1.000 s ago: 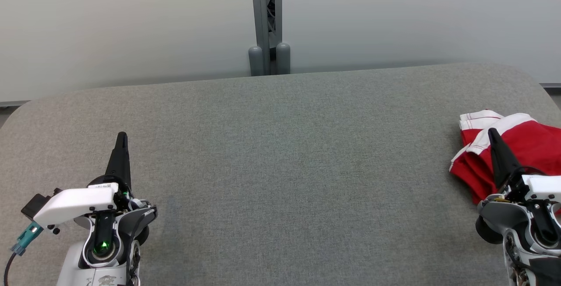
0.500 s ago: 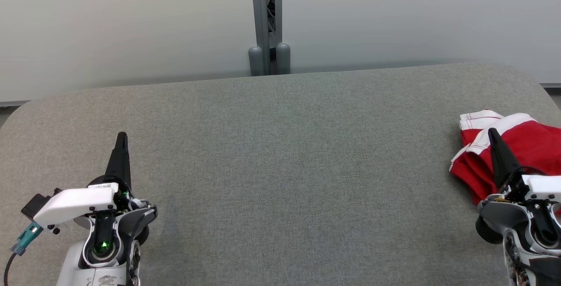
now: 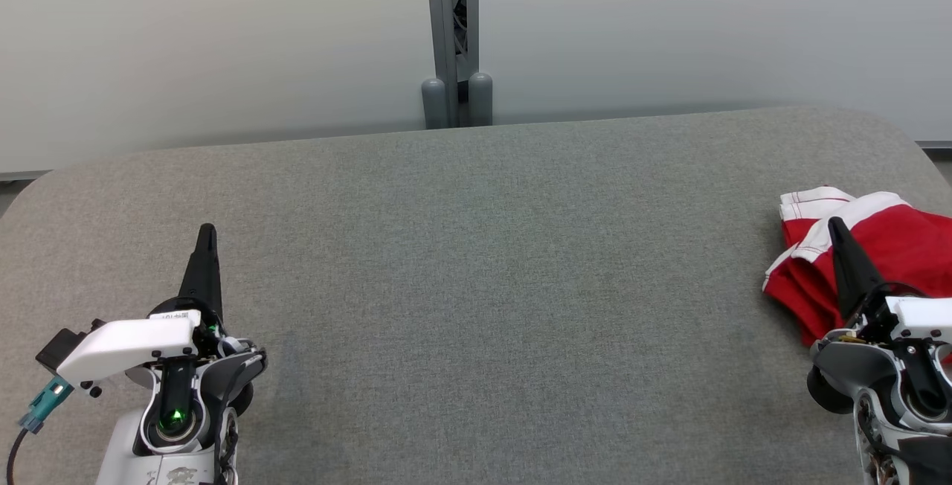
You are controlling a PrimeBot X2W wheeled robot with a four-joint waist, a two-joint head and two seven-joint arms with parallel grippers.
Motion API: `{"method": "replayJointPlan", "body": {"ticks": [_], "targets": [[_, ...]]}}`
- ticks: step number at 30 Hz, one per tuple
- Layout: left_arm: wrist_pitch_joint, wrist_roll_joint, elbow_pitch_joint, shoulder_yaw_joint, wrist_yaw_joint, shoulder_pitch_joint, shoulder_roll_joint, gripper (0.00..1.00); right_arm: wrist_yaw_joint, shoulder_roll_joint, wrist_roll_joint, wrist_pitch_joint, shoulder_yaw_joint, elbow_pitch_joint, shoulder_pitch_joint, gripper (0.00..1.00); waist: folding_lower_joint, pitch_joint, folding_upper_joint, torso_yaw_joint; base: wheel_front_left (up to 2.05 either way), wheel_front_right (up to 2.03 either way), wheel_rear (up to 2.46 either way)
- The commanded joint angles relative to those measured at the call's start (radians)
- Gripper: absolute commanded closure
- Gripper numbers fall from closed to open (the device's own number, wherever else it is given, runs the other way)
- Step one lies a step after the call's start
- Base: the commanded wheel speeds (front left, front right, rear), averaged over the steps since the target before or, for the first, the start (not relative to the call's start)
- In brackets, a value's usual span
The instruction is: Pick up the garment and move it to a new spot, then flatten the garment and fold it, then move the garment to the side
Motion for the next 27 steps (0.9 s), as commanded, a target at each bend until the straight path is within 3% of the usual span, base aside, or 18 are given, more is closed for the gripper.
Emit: {"method": "replayJointPlan", "body": {"ticks": [1, 27], "targets": [[0.002, -0.001, -0.001, 0.003, -0.005, -0.011, 0.001, 1.00, 0.000, -0.006, 0.002, 0.003, 0.001, 0.004, -0.008, 1.00, 0.0000, 0.000, 0.0000, 0.000, 0.00, 0.00, 0.00], [0.002, -0.001, -0.001, 0.003, -0.005, -0.011, 0.001, 1.00, 0.000, -0.006, 0.002, 0.003, 0.002, 0.004, -0.008, 1.00, 0.0000, 0.000, 0.0000, 0.000, 0.00, 0.00, 0.00]]}}
